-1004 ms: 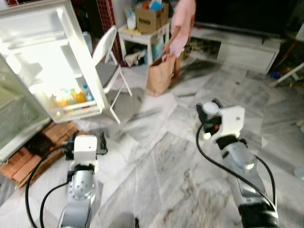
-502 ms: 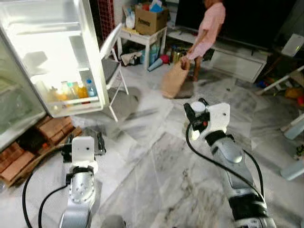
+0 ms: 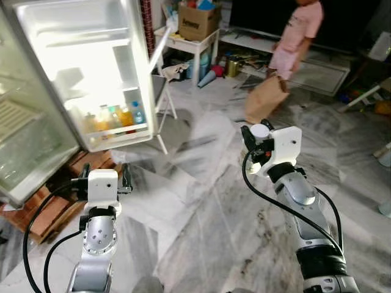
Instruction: Restocking fridge
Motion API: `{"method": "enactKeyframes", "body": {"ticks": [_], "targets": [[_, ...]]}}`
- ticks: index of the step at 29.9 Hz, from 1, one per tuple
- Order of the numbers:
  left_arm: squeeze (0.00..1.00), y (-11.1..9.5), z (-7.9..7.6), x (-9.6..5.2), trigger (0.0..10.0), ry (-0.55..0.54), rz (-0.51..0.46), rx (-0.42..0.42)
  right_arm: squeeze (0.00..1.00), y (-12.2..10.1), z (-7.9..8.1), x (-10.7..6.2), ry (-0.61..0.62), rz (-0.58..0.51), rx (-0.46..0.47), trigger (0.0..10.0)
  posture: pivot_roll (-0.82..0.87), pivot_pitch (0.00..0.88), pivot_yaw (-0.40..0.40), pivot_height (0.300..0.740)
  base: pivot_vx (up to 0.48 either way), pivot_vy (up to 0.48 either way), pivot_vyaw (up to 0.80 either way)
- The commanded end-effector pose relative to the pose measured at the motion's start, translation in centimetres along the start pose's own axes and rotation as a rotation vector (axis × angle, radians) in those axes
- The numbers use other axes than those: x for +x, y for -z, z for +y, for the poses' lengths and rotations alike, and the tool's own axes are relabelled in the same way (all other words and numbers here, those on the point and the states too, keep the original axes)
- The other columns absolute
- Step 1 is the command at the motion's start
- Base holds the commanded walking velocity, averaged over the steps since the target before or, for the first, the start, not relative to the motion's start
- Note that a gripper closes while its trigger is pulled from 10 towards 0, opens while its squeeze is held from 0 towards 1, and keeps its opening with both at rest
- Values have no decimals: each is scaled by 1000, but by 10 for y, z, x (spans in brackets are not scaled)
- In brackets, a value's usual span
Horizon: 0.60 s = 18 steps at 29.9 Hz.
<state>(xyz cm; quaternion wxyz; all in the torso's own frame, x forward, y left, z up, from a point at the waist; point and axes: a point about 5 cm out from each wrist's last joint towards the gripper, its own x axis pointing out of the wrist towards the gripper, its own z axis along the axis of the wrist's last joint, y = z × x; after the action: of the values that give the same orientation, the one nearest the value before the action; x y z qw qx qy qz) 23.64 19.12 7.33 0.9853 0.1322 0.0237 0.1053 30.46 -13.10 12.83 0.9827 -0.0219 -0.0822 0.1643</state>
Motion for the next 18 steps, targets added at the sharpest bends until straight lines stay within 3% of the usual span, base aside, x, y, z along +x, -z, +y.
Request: {"method": "enactKeyframes", "body": {"ticks": [1,4,11,18], "targets": [[0,-4,-3,2,10000,14,-16,-5,0,-15,0,5,-23,-75,-24,10000,134,10,-36,740,0,450,450],[0,-4,-5,3,10000,29,-21,-1,0,-17,1,6,-28,-82,-35,10000,132,7,-32,740,0,428,794],[0,-7,-6,5,10000,54,-33,-5,0,-20,0,8,-18,-98,-33,10000,127,1,-24,740,284,385,667],[0,-9,-9,7,10000,96,-40,-23,0,-27,-2,13,-11,-134,-44,10000,124,0,-17,740,424,84,0]]}}
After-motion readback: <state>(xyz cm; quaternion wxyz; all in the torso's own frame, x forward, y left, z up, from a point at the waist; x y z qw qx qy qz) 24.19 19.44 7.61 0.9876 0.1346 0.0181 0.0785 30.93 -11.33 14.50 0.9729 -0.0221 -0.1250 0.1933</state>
